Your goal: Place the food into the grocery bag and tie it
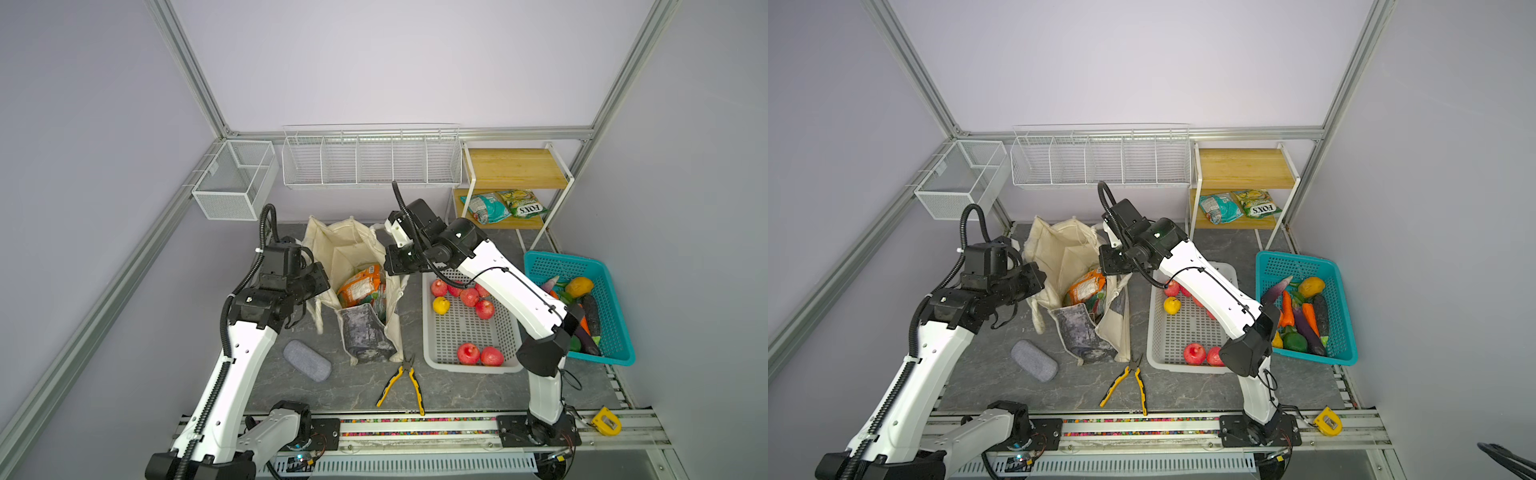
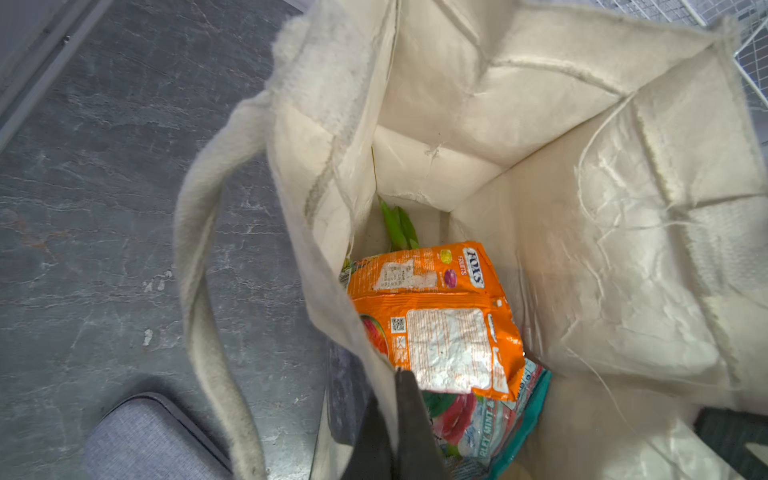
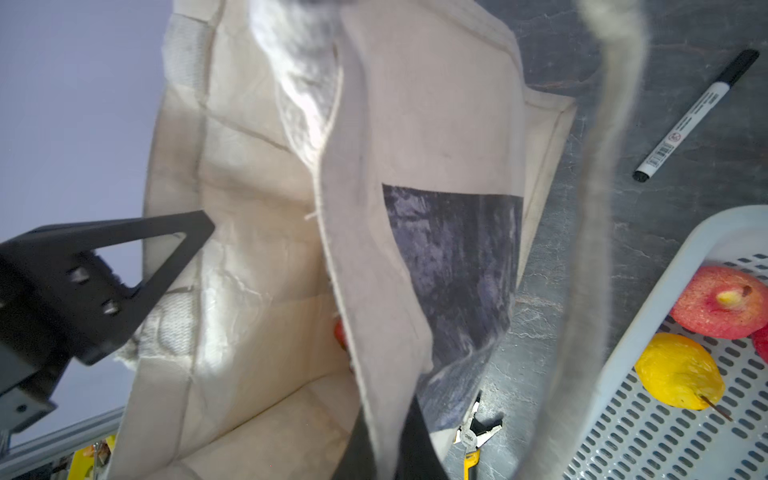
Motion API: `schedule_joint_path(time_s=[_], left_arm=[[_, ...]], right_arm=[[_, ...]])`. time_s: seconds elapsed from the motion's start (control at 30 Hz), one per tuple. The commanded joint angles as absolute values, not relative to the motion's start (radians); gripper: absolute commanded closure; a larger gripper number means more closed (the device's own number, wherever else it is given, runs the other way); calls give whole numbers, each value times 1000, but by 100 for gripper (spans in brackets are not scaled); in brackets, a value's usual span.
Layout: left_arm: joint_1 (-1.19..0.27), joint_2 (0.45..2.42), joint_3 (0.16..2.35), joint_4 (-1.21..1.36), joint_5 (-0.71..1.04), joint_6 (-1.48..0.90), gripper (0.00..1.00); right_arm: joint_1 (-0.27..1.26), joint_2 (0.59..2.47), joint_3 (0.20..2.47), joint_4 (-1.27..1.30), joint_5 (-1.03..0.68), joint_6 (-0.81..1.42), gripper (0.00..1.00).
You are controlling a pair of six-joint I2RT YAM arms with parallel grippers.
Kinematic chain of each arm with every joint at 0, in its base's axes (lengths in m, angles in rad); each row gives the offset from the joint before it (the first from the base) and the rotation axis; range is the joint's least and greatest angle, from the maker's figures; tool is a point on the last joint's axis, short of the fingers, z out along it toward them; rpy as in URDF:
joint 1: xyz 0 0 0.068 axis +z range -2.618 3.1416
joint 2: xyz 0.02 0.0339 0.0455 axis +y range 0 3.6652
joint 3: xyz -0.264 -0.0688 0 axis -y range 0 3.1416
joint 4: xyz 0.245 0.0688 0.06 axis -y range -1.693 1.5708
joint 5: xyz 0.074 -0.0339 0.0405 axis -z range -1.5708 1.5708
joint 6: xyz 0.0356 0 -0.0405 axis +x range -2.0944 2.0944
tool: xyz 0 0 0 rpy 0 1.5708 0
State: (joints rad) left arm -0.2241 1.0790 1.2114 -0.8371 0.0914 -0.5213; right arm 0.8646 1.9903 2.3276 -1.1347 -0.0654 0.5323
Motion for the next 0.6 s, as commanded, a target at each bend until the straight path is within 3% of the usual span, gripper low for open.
schedule_joint_path(time_s=[0.0, 0.57], left_arm=[[-231, 1098, 1272, -742, 147, -519, 100], [-239, 1206, 1321, -709, 167, -512, 100]], right_arm=[[860, 2010, 2404, -1233, -14, 464, 93], [893, 1999, 2180, -1067, -81, 510, 92]])
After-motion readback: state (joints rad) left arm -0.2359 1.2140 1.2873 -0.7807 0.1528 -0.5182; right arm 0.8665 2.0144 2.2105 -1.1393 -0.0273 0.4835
